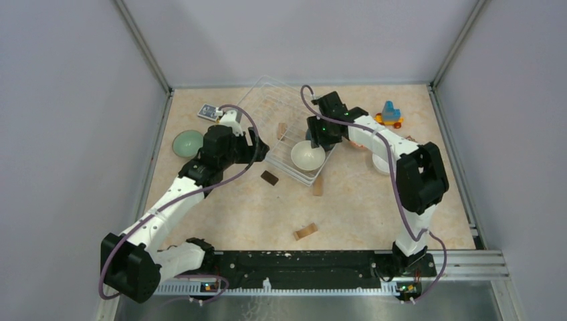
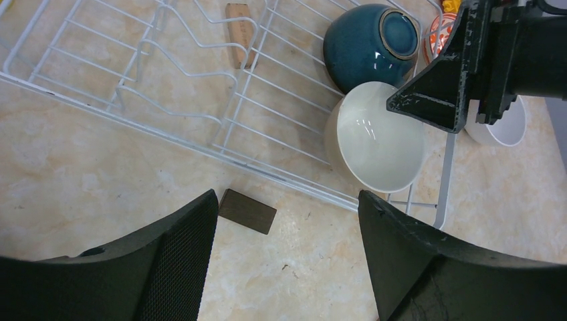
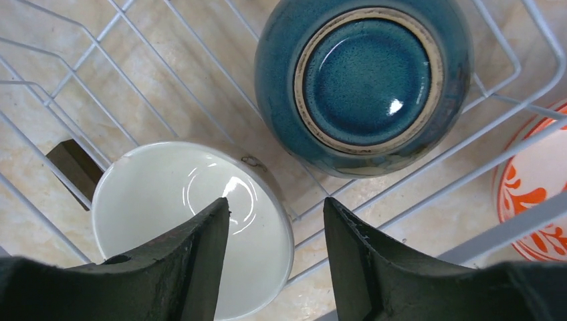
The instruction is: Unload the bowls from the dish rack
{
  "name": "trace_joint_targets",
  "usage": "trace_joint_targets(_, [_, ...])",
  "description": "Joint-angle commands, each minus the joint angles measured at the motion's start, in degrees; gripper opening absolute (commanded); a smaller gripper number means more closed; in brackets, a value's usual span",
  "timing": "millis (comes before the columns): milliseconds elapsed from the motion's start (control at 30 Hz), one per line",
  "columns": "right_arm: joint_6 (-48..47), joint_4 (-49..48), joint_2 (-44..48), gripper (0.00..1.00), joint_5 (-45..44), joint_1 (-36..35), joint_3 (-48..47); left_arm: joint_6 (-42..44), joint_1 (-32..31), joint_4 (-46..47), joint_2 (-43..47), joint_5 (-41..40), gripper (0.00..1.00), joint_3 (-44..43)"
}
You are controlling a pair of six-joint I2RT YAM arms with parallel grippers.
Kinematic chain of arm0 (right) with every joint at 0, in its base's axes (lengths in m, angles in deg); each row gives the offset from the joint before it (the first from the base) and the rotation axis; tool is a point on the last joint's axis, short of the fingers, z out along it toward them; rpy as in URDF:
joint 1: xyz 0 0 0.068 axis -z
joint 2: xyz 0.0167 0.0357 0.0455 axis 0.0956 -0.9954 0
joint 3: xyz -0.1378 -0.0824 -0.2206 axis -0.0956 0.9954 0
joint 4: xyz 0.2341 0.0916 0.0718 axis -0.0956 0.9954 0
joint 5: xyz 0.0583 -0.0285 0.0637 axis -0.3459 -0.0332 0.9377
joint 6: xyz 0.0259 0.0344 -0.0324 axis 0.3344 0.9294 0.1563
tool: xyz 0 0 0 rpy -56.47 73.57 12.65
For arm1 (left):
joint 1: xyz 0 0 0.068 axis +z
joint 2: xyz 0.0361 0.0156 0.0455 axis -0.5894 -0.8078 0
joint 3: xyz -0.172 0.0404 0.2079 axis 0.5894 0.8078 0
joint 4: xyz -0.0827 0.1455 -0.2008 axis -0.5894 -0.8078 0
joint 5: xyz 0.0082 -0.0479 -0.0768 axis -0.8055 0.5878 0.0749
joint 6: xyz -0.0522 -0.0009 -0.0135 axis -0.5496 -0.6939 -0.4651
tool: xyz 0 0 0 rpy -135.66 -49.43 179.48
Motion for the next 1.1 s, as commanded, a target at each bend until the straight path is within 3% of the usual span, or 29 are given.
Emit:
trace_joint_targets(0, [0.3,-1.3,-1.6,0.52,2.2,-0.3,0.4,0.9,0.2,2.0,1.1,0.6,0.81,-0.9])
trace_joint_targets(200, [-0.2,-2.0,-2.5,0.40,3.5,-0.3,0.9,1.2,0.2,1.8,1.6,0.0,0.81,-0.6])
trace_joint_targets(467, [-0.1,-1.6,-1.2,0.01,3.4,-0.4,-3.4,1.0,0.2,1.9,1.3,0.4,0.81,-1.0])
trace_joint_targets(700, [2.1,0.4,2.8,0.00,1.2,-0.3,-12.7,1.3,0.2,1.6,1.7,-0.2,0.81,-1.8])
trace_joint_targets(867, [3.8,-2.3,9.6,0.00,-1.1,-0.3,-11.4,1.3,0.2,1.8,1.8,0.0,0.81,-1.8])
trace_joint_targets(1067, [8.0,-1.2,21.5,0.00,-16.1,0.3,-4.5,1.1,0.2,2.9,0.8,1.6,0.81,-1.8])
